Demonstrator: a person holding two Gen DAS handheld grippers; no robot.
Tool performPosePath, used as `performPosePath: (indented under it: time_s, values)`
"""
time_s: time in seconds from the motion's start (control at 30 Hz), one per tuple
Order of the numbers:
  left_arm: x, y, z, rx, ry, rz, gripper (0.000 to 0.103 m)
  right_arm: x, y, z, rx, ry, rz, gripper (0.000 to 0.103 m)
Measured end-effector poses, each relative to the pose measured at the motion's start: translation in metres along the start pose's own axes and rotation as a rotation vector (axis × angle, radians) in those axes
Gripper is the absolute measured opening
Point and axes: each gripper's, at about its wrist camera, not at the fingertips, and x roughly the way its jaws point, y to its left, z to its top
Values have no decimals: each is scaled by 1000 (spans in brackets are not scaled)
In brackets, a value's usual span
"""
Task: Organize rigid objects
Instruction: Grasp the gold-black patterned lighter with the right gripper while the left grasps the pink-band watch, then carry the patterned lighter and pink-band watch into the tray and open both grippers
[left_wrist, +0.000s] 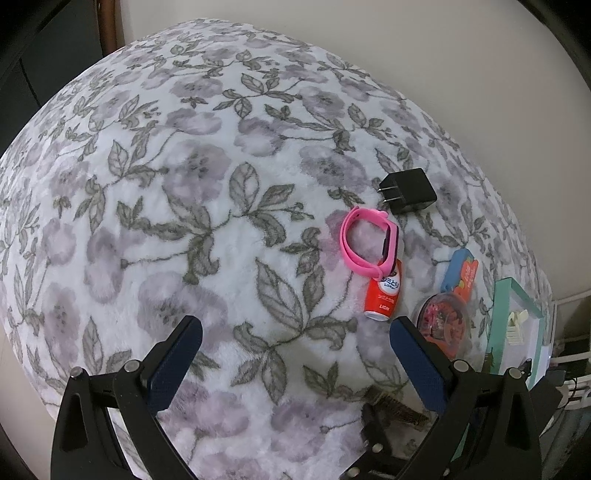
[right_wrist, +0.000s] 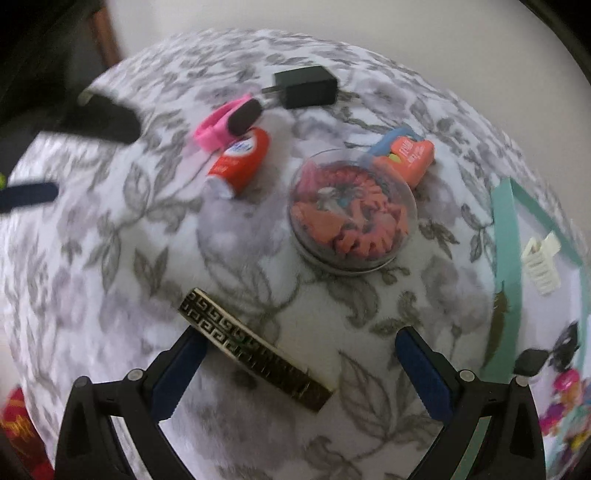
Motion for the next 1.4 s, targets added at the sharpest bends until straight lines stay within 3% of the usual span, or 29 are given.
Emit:
performPosePath:
  time_s: [0.2, 0.37, 0.7, 1.0, 1.07, 1.13, 1.33, 1.4]
  values:
    - [5, -6, 4, 27, -6, -4, 101, 10, -18, 20, 81, -30, -11, 100]
    - [14, -20, 7, 75, -11, -23, 101, -3, -47, 15, 157, -38, -19, 80]
    - [32, -26, 25, 49, -60, -14, 101, -15, -86, 0, 248, -6, -35, 53]
    - [49, -46, 41, 62, -100, -49, 99, -26, -101, -14, 268, 11, -10, 26]
    - [54, -52, 42, 69, -100, -56, 96, -28, -107, -18, 278, 11, 4, 25]
    - [60, -57, 42, 80, -102, -52, 78, -27, -112, -18, 291, 13, 18, 24]
    - [64, -59, 42, 85, -116, -77, 54, -19, -122, -5, 309, 15, 38, 23]
    - [62, -59, 42, 89, -117, -77, 53, -19, -125, -4, 319, 15, 46, 22]
